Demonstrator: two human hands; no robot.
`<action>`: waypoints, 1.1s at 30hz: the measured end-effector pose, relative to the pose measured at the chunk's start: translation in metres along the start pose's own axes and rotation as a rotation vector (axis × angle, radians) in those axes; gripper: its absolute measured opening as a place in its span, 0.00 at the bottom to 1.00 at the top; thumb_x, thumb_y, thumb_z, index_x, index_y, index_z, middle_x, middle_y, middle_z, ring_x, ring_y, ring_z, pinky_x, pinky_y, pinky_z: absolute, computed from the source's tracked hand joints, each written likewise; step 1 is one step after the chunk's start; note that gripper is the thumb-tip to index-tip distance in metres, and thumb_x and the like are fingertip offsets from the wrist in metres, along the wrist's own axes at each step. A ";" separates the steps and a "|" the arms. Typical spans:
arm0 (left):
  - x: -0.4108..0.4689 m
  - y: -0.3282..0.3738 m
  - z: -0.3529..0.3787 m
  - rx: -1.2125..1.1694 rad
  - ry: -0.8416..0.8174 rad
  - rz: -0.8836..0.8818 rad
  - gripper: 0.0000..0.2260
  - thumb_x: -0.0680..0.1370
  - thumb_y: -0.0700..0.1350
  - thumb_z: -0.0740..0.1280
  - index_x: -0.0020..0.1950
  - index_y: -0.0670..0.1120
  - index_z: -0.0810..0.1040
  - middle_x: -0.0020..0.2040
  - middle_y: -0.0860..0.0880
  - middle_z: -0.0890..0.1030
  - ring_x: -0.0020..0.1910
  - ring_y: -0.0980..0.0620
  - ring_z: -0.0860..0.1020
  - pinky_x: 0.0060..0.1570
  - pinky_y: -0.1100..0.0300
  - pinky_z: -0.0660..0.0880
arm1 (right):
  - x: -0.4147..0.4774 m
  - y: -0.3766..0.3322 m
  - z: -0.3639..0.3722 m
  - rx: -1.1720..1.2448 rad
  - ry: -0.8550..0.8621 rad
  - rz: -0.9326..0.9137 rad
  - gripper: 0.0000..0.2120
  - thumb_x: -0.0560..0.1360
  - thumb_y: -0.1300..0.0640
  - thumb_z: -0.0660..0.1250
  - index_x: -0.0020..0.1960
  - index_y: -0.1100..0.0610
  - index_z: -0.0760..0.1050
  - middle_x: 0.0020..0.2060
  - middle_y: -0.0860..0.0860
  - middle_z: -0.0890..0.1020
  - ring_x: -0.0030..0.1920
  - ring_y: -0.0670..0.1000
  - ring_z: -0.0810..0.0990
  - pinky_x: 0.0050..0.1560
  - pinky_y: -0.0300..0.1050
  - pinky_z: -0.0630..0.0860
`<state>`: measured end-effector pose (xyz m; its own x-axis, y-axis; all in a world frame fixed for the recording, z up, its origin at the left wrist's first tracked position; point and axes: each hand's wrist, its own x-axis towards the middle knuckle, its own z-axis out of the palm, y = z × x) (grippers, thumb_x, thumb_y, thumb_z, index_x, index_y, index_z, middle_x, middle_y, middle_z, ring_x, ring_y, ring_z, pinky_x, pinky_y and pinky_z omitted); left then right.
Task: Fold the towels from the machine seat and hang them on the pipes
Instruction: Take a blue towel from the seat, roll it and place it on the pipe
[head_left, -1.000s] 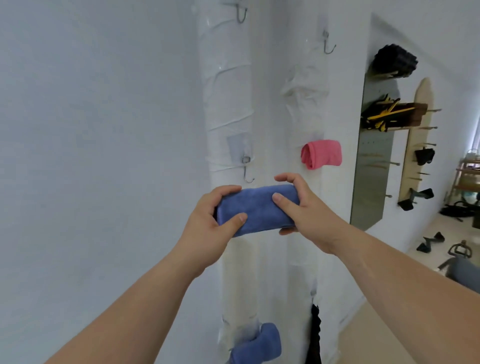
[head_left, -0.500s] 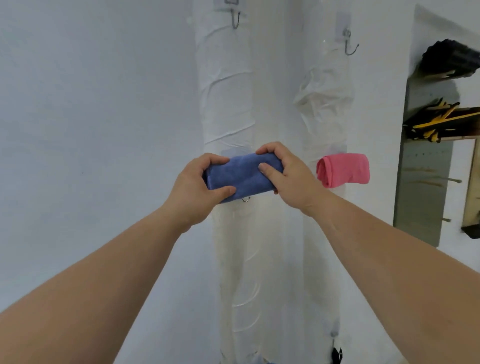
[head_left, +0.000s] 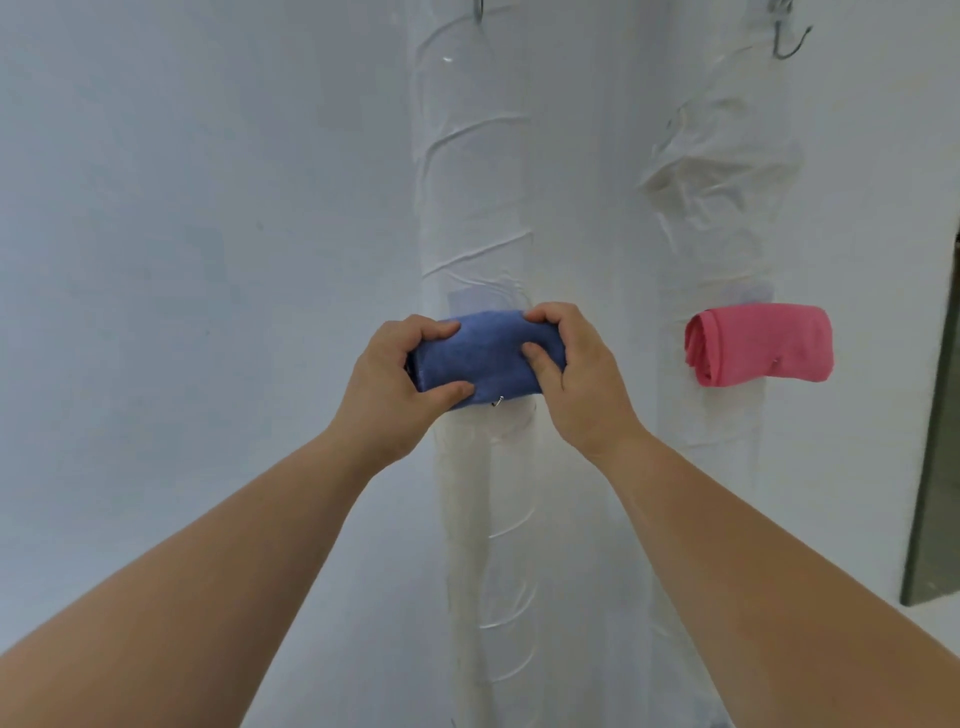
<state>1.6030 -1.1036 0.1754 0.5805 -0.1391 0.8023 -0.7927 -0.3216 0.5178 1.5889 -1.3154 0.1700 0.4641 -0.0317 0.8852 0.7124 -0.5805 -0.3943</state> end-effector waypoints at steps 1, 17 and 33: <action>-0.001 0.000 0.001 0.011 0.001 -0.002 0.26 0.69 0.39 0.79 0.56 0.63 0.76 0.62 0.54 0.78 0.59 0.57 0.79 0.59 0.58 0.77 | -0.002 0.002 0.000 0.009 0.000 0.002 0.15 0.80 0.62 0.65 0.61 0.46 0.71 0.57 0.49 0.78 0.57 0.47 0.77 0.59 0.33 0.71; -0.014 0.010 0.027 0.969 0.019 0.446 0.28 0.79 0.45 0.54 0.80 0.47 0.62 0.82 0.48 0.62 0.82 0.44 0.55 0.78 0.35 0.48 | -0.014 0.008 0.007 -0.571 0.059 -0.229 0.27 0.77 0.55 0.54 0.76 0.55 0.68 0.78 0.53 0.66 0.79 0.56 0.60 0.79 0.57 0.52; -0.001 -0.048 0.055 0.728 0.197 0.496 0.28 0.85 0.58 0.45 0.81 0.45 0.56 0.80 0.44 0.60 0.81 0.40 0.56 0.77 0.33 0.52 | 0.009 0.052 0.036 -0.214 0.086 -0.422 0.31 0.84 0.41 0.50 0.79 0.59 0.59 0.79 0.59 0.61 0.81 0.62 0.52 0.78 0.63 0.56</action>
<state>1.6503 -1.1394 0.1332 0.1074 -0.2784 0.9544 -0.5904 -0.7902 -0.1640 1.6494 -1.3166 0.1482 0.1064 0.1810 0.9777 0.7007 -0.7113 0.0555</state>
